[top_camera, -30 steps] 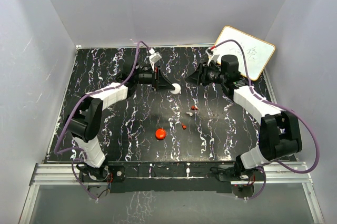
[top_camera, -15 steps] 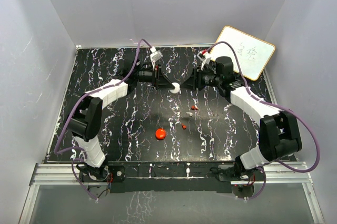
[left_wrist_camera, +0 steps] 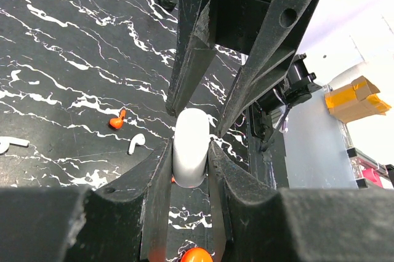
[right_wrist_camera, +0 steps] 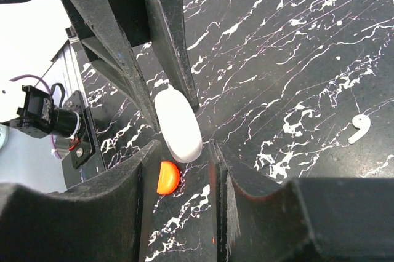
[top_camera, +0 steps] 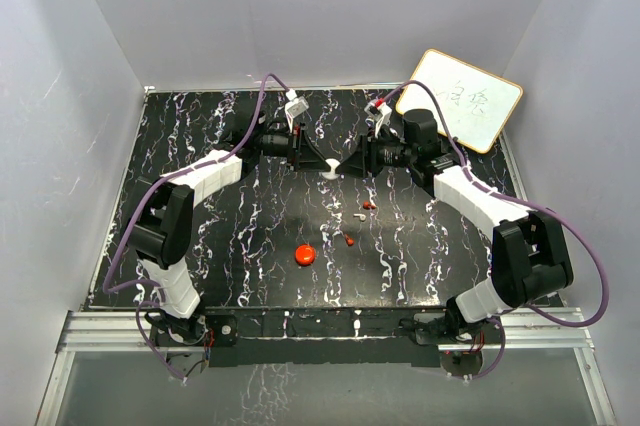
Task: Insert the wireless bluetooth earbuds into the charging case
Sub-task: Adjust the charging case.
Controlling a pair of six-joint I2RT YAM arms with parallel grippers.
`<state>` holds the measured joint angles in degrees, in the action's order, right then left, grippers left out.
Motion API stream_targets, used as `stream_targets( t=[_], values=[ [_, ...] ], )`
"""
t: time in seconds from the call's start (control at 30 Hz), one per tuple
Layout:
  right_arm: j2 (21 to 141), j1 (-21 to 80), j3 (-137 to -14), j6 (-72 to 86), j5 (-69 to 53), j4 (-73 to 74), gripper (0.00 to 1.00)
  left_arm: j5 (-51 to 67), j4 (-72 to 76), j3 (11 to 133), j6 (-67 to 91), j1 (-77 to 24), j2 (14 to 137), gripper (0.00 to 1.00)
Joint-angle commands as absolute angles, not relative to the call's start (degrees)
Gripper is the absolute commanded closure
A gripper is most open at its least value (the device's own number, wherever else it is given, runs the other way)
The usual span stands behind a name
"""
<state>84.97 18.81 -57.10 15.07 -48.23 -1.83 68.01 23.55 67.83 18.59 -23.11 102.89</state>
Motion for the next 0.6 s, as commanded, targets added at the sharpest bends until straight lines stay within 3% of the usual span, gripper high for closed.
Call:
stream_targets(
  t=[0.0, 0.4, 0.57],
  values=[
    [84.3, 19.6, -58.2, 14.6, -50.4, -6.0, 0.66, 71.2, 24.6, 69.4, 18.6, -23.0, 102.3, 1.0],
    [85.7, 20.8, -59.1, 14.7, -51.4, -6.6, 0.74, 73.1, 29.1, 68.9, 21.8, -23.0, 102.8, 1.0],
    [86.0, 20.9, -59.3, 14.8, -51.6, -6.9, 0.87, 72.4, 28.8, 68.8, 22.1, -23.0, 103.2, 1.0]
  ],
)
